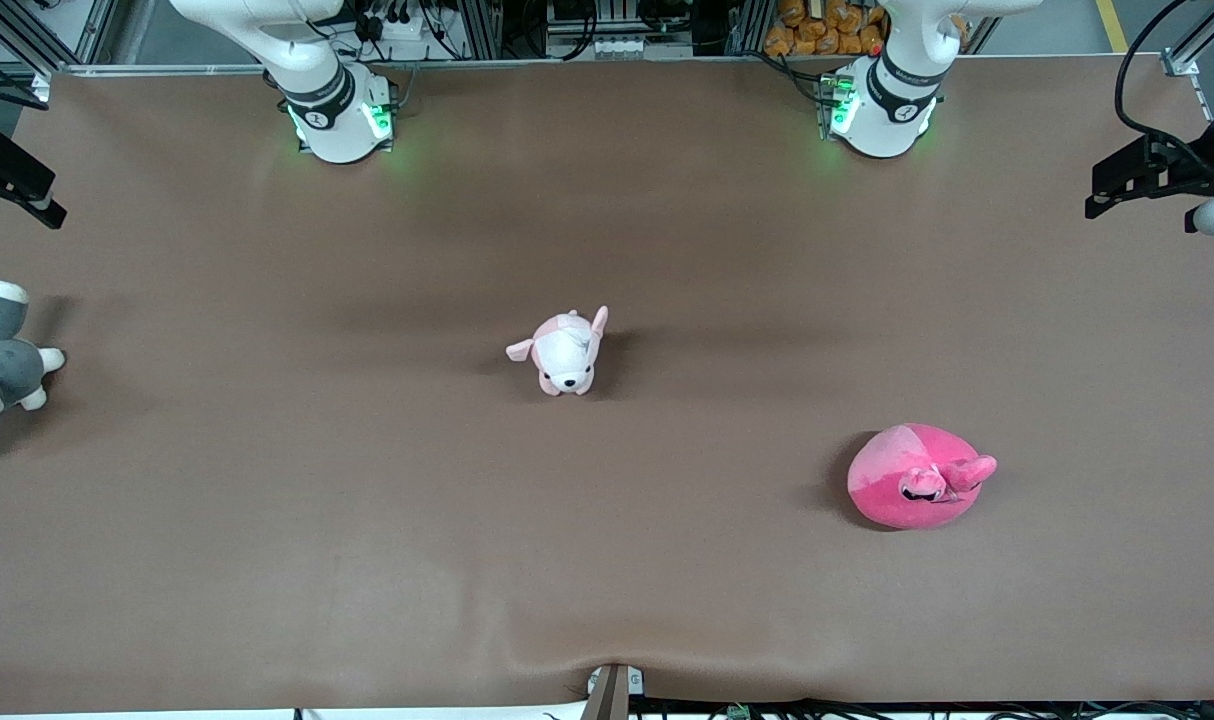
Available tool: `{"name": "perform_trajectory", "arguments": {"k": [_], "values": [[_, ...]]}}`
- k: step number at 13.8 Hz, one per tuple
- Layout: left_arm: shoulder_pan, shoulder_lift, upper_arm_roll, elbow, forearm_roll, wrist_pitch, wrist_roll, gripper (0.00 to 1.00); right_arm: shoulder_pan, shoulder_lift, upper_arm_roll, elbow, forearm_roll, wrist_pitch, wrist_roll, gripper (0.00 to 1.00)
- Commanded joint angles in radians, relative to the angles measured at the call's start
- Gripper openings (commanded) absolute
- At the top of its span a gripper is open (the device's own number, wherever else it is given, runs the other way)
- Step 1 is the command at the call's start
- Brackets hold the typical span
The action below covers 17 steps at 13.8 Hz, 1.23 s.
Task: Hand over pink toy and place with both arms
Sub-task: 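Lower the left gripper onto the pink plush and grasp its head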
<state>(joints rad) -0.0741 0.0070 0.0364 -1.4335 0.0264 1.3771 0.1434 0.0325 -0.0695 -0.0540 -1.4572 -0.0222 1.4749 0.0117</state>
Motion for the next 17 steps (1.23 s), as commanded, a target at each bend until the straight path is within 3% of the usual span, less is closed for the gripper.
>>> {"name": "perform_trajectory", "arguments": {"k": [1,7,15,17], "values": [[0.002,0.004,0.000,0.010,-0.011,0.004,-0.019,1.00,-0.006,0.005,0.000,0.015,-0.005,-0.010,0.002,1.00],[0.007,0.080,0.003,0.013,-0.005,0.061,-0.062,1.00,0.006,0.005,0.000,0.017,-0.004,0.001,0.002,1.00],[-0.012,0.332,-0.003,0.010,-0.008,0.327,-0.650,1.00,0.004,0.005,0.000,0.017,-0.004,-0.008,0.002,1.00],[-0.004,0.361,-0.003,0.001,-0.060,0.399,-0.810,1.00,0.004,0.005,0.000,0.017,-0.004,-0.007,0.002,1.00]]}}
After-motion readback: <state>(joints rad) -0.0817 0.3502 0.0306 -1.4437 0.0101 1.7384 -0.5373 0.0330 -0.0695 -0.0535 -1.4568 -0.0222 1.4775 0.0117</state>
